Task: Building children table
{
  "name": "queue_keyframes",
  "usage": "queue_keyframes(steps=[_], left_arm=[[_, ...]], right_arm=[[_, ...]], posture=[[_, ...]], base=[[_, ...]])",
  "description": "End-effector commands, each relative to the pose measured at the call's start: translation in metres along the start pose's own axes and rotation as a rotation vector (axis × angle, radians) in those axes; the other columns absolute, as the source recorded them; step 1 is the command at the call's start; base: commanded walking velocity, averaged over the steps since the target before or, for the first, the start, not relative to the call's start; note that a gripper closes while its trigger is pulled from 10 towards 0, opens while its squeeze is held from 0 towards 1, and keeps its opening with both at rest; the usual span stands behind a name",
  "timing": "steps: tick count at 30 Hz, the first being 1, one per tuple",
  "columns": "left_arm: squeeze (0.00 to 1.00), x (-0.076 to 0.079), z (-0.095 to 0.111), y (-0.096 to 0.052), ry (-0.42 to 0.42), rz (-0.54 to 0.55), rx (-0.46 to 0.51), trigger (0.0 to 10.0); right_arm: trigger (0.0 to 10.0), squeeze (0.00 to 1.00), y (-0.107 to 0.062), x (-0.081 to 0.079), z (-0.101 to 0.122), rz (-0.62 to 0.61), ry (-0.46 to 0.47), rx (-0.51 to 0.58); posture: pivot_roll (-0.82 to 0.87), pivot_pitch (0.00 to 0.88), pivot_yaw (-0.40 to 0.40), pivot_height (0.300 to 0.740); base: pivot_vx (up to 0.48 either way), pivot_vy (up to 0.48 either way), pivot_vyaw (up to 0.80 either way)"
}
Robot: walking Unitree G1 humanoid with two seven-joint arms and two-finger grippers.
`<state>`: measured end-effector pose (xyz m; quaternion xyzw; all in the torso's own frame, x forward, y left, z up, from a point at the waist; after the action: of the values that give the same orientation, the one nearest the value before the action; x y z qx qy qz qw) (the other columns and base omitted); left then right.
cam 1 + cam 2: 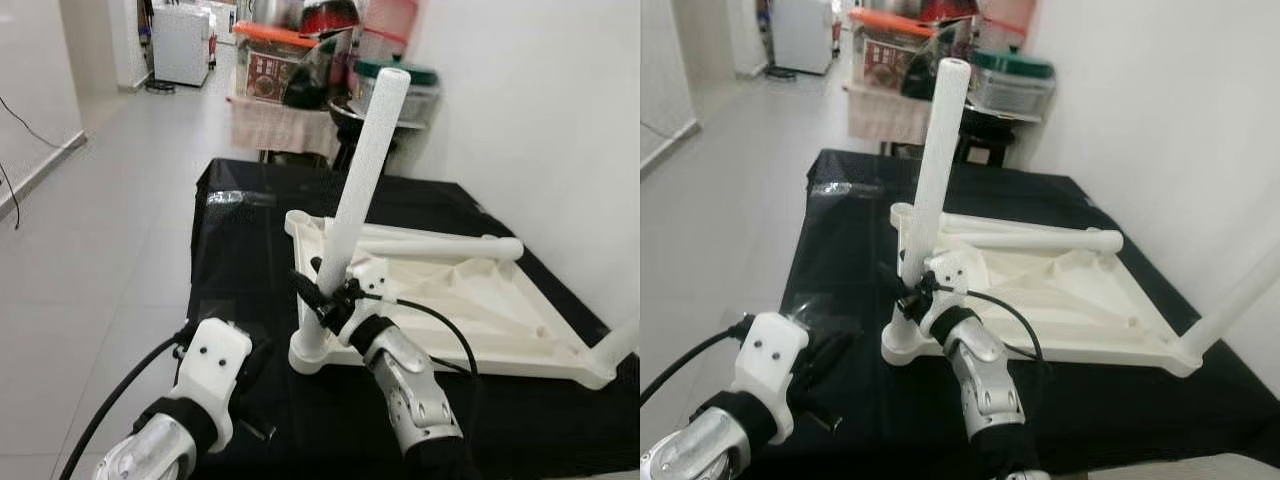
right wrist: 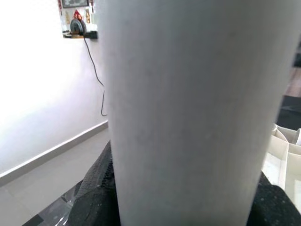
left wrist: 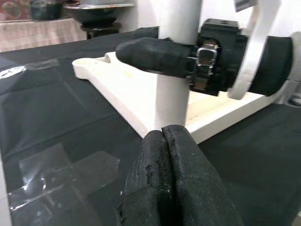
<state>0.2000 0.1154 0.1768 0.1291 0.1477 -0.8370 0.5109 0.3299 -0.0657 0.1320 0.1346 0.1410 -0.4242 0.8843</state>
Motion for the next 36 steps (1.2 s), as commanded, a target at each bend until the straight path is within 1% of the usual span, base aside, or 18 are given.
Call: queue_keyframes(steps=[1,4,5,9,10,11,12,14,17,18,19,22,25,26,29,34,35,36], left_arm=[[0.0,0.003,0.002,0.001,0.002,-0.019,0.01,10.0],[0.0,0.001,0.002,0.002,0.005,-0.012,0.007,10.0],[0.0,0.001,0.001,0.002,0.012,-0.015,0.004,10.0],[0.0,0.001,0.001,0.002,0.015,-0.019,0.003,10.0],[0.0,0.001,0.002,0.002,0.011,-0.017,0.008,10.0],[0.0,0.001,0.002,0.002,0.011,-0.017,0.008,10.0],[0.0,0.0,0.003,0.003,0.006,-0.012,0.014,10.0],[0.0,0.0,0.003,0.003,0.006,-0.012,0.014,10.0],[0.0,0.0,0.004,0.003,0.005,-0.011,0.016,10.0],[0.0,0.0,0.004,0.003,0.005,-0.012,0.016,10.0],[0.0,0.0,0.004,0.004,0.005,-0.013,0.018,10.0],[0.0,0.0,0.004,0.004,0.005,-0.013,0.018,10.0],[0.0,0.001,0.005,0.004,0.005,-0.011,0.021,10.0],[0.0,0.001,0.005,0.004,0.005,-0.011,0.021,10.0],[0.0,0.001,0.005,0.005,0.006,-0.009,0.021,10.0],[0.0,0.001,0.005,0.005,0.005,-0.009,0.021,10.0],[0.0,0.001,0.005,0.005,0.005,-0.008,0.021,10.0],[0.0,0.001,0.005,0.005,0.005,-0.008,0.021,10.0]], right_arm=[[0.0,0.0,-0.013,0.008,-0.035,-0.044,0.029,-0.138],[0.0,0.0,-0.012,0.008,-0.037,-0.047,0.027,-0.151],[10.0,0.0,-0.012,0.007,-0.035,-0.045,0.046,-0.146],[10.0,0.0,-0.012,0.005,-0.034,-0.046,0.062,-0.142],[10.0,1.0,-0.012,0.0,-0.033,-0.01,0.127,-0.16],[10.0,1.0,-0.012,0.0,-0.033,-0.01,0.127,-0.16],[10.0,0.74,-0.008,-0.017,-0.023,0.21,0.143,-0.218],[10.0,0.74,-0.008,-0.017,-0.023,0.21,0.143,-0.218],[10.0,0.74,-0.008,-0.023,-0.019,0.294,0.135,-0.241],[10.0,0.0,-0.007,-0.027,-0.015,0.389,0.098,-0.266],[10.0,0.0,-0.006,-0.027,-0.01,0.502,0.057,-0.304],[10.0,0.0,-0.006,-0.027,-0.01,0.502,0.057,-0.304],[10.0,0.0,0.001,-0.015,0.006,0.64,-0.032,-0.378],[10.0,0.0,0.001,-0.015,0.006,0.64,-0.032,-0.378],[9.8,0.0,0.012,0.008,0.031,0.632,-0.067,-0.431],[9.8,0.0,0.013,0.011,0.034,0.623,-0.066,-0.438],[0.3,0.0,0.013,0.014,0.038,0.623,-0.045,-0.44],[0.3,0.0,0.013,0.014,0.038,0.623,-0.045,-0.44]], posture=[[0.15,0.0,-0.16,0.74],[0.15,0.0,-0.16,0.74],[0.15,0.0,-0.16,0.74],[0.15,0.0,-0.16,0.74],[0.15,0.0,-0.155,0.74],[0.15,0.0,-0.155,0.74],[0.15,0.0,-0.154,0.74],[0.15,0.0,-0.154,0.74],[0.15,0.0,-0.152,0.74],[0.15,0.0,-0.15,0.74],[0.16,0.0,-0.155,0.74],[0.16,0.0,-0.155,0.74],[0.17,0.0,-0.161,0.74],[0.17,0.0,-0.161,0.74],[0.18,0.0,-0.162,0.74],[0.18,0.0,-0.162,0.74],[0.18,0.0,-0.166,0.74],[0.18,0.0,-0.166,0.74]], base=[[0.0,0.0,0.0],[0.0,0.0,0.0],[0.0,0.0,0.0],[0.0,0.0,0.0],[0.0,0.0,0.0],[0.0,0.0,0.0],[0.0,0.0,0.0],[0.0,0.0,0.0],[0.0,0.0,0.0],[0.0,0.0,0.0],[0.0,0.0,0.0],[0.0,0.0,0.0],[0.0,0.0,0.0],[0.0,0.0,0.0],[0.0,0.0,0.0],[0.0,0.0,0.0],[0.0,0.0,0.0],[0.0,0.0,0.0]])
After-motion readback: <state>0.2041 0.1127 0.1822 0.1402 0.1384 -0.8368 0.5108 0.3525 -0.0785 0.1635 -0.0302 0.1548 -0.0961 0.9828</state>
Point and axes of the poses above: a point about 5 cm out from each wrist's last joint towards the gripper, its own y axis pointing out of the wrist towards the gripper, its own z axis along the axis of the wrist's last joint, x = y × z, the point moved 1 cm from there along y, pointing out of the wrist towards the gripper, and after that the axes turned 15 degrees about y, right-handed, at the moved point
